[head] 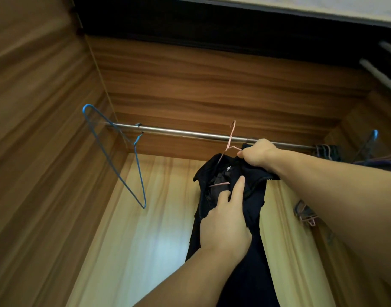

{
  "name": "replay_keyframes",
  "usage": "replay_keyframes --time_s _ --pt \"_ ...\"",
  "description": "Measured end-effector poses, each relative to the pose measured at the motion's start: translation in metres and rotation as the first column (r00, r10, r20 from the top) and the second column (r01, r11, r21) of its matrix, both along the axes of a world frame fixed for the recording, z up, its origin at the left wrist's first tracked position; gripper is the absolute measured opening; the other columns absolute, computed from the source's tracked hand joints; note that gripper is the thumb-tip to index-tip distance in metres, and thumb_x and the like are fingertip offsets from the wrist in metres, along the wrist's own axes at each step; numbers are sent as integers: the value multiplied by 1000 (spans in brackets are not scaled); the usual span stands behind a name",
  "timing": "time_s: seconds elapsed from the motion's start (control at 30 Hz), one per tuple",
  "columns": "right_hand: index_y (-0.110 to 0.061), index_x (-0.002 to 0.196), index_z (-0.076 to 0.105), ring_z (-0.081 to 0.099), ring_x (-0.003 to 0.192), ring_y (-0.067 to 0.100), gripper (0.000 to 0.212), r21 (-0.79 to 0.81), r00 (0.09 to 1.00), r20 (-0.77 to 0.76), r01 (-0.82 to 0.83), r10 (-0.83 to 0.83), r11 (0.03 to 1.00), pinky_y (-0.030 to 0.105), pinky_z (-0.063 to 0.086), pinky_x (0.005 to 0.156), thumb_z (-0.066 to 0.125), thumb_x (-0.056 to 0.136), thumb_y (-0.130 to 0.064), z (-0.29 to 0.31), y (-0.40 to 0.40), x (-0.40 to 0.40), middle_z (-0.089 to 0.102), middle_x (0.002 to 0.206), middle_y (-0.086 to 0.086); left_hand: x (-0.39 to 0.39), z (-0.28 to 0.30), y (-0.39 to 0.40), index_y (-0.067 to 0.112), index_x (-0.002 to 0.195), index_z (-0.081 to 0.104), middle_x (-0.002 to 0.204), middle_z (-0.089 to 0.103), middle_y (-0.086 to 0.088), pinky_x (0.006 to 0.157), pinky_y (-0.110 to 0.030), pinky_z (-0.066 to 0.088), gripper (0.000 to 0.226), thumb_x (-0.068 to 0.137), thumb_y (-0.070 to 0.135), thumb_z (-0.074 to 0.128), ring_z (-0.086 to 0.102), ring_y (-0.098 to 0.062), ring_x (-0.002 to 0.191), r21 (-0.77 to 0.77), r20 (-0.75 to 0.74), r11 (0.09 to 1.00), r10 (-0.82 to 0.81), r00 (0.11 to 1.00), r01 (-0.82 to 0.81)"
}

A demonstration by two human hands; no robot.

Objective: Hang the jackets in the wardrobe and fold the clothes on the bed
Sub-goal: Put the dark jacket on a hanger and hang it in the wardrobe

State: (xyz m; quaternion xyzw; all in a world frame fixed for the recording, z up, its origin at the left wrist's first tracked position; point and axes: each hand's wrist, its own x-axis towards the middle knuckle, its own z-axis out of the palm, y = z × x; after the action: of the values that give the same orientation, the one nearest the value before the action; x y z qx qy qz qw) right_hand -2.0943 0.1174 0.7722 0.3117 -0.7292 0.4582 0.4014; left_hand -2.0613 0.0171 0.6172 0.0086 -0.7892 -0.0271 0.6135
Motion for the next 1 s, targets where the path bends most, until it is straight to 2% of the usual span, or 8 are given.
replay_keyframes --time_s 0.07,0.13,0.23,0.4,0.6,0.73,0.87,1.0 --pt "-3 97 57 56 63 20 27 33 1000 10 -22 21 999 26 41 53 58 94 -30 4 4 -3 57 75 8 -4 5 3 48 146 -10 142 34 6 70 -35 48 99 83 9 56 57 -22 102 -3 0 1000 -12 1000 12" --pt "0 112 60 63 94 31 29 43 997 2 -73 73 996 30 41 70 59 92 -21 7 8 -8 64 102 16 -8 7 6 49 146 -8 143 34 7 70 -35 46 98 83 10 56 57 -23 104 -5 -1 1000 -28 1000 28" --pt "2 119 59 55 118 34 35 78 996 2 -93 93 993 31 38 77 61 90 -17 4 14 -9 60 125 19 -13 4 12 48 147 -5 142 36 7 70 -34 43 95 84 12 57 58 -23 102 -6 -8 999 -54 999 53" --pt "-1 121 57 48 60 17 42 123 999 20 33 -36 992 32 39 70 66 90 -27 1 19 -2 50 75 5 -15 0 24 47 147 -1 143 37 8 73 -34 41 93 85 14 60 58 -26 105 -8 -24 996 -85 996 85" --pt "-4 121 57 49 63 18 45 209 996 28 75 -82 975 31 41 60 68 88 -32 -1 26 -2 53 90 5 -15 -5 33 46 148 1 140 37 6 81 -39 47 90 86 18 61 54 -27 111 -23 -6 993 -115 993 115" --pt "-4 124 56 48 64 18 48 214 994 20 96 -103 972 32 40 69 68 88 -34 -4 28 -1 51 103 8 -13 -9 36 47 147 1 140 37 6 79 -38 45 90 87 19 61 55 -28 110 -7 -4 992 -123 992 123" --pt "-10 99 54 49 60 17 30 224 993 24 111 -119 968 29 35 49 67 88 -35 -9 25 5 52 83 5 -8 -14 33 46 147 1 141 37 6 79 -38 46 89 87 20 62 56 -27 109 -3 -6 992 -124 992 124" --pt "-9 95 56 56 61 20 34 165 996 63 50 -61 985 27 37 46 70 85 -39 -18 25 11 55 75 5 -3 -22 26 47 146 3 141 39 8 83 -40 49 88 86 27 65 56 -24 110 -1 -24 989 -148 989 148"
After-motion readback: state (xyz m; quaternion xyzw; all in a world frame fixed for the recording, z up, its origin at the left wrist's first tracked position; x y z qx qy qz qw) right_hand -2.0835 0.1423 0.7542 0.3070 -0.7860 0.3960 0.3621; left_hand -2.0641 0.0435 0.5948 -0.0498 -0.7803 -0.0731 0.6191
